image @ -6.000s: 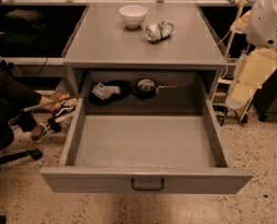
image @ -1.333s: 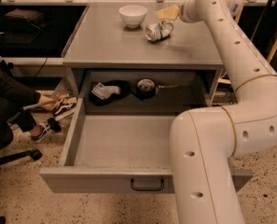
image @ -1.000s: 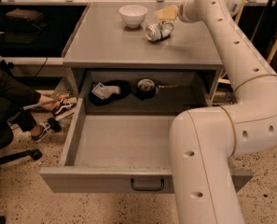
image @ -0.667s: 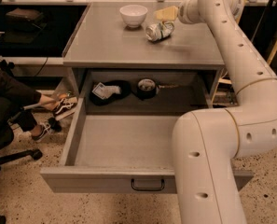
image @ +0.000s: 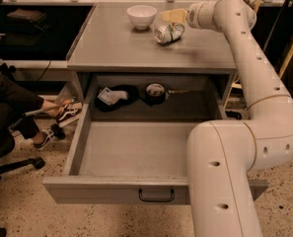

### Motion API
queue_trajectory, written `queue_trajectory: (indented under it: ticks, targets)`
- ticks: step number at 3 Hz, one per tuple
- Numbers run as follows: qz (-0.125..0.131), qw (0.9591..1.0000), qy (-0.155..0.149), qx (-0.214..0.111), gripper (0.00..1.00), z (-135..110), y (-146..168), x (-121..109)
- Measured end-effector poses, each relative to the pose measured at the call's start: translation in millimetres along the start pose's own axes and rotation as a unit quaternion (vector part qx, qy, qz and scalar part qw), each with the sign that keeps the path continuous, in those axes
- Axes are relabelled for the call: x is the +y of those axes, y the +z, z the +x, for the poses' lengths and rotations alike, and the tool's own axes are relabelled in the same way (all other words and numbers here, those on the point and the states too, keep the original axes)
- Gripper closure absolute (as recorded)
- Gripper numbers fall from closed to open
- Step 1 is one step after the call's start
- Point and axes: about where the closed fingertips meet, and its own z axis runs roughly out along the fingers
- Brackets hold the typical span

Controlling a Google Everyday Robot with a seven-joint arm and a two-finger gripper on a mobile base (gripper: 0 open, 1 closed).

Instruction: Place 7up can into top drawer

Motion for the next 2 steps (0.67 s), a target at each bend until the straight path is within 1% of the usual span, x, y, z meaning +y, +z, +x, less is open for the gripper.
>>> queue_trajectory:
  ticks: [1,2]
  targets:
    - [0.000,1.0000,0.000,0.000,0.00,0,0,0]
    - [0.044,0.9970,-0.063,-0.004,0.00,1,17,-11]
